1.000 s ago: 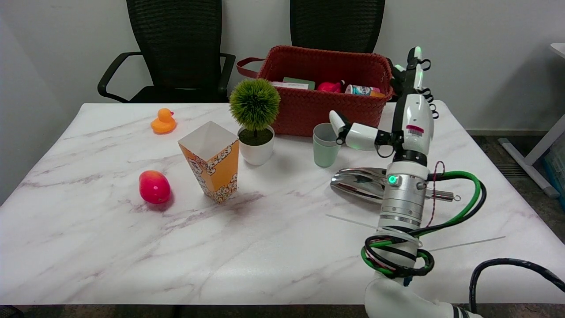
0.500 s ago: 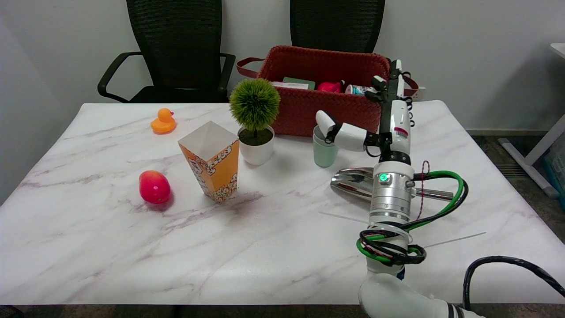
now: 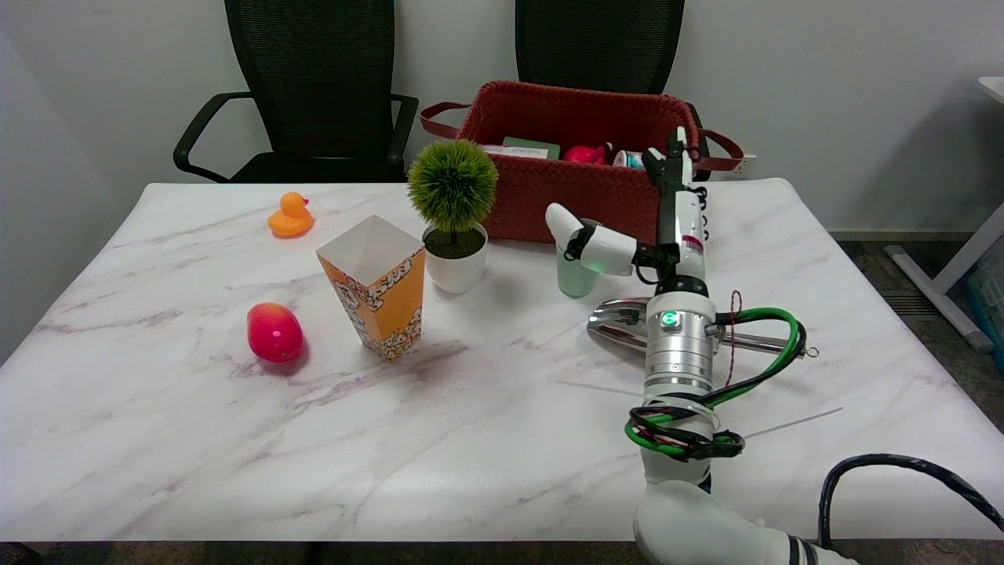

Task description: Pick up the green cup.

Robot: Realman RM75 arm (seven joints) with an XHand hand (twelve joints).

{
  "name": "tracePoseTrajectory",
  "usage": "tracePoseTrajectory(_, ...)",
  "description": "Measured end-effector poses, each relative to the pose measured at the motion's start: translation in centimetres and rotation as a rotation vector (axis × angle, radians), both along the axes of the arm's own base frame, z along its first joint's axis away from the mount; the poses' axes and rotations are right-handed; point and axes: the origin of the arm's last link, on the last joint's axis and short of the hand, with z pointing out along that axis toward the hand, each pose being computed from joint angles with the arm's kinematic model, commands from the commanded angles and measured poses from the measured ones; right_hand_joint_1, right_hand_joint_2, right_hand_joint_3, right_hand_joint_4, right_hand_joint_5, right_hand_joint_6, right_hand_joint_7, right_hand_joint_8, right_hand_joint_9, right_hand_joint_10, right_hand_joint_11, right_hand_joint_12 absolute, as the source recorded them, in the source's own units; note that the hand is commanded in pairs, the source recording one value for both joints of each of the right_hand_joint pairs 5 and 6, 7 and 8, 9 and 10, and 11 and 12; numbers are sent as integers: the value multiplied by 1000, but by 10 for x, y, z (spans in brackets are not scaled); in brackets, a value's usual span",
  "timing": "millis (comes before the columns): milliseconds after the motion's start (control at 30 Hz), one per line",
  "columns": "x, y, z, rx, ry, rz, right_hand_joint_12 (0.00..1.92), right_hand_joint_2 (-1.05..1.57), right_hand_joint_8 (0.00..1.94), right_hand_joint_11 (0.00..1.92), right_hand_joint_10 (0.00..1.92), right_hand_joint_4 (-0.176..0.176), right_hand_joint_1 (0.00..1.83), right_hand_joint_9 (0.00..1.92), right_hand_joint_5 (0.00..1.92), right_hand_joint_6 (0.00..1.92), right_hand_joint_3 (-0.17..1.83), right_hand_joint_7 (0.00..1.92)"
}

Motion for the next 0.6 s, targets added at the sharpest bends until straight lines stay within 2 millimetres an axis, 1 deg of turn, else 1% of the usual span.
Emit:
tracePoseTrajectory(133, -4, -3, 0, 9, -18, -7, 0, 244, 214, 0, 206, 0, 1007, 206, 0, 0, 687, 214)
tracePoseTrajectory(300, -10, -7, 1, 18, -39, -16, 0, 247, 12, 0, 132, 0, 1007, 132, 0, 0, 670, 12)
tracePoseTrajectory(467, -17, -12, 4, 22, -56, -31, 0, 188, 0, 0, 49, 0, 1031, 49, 0, 0, 630, 0)
tracePoseTrajectory(600, -23, -16, 7, 22, -65, -47, 0, 170, 0, 0, 31, 0, 1046, 31, 0, 0, 572, 0)
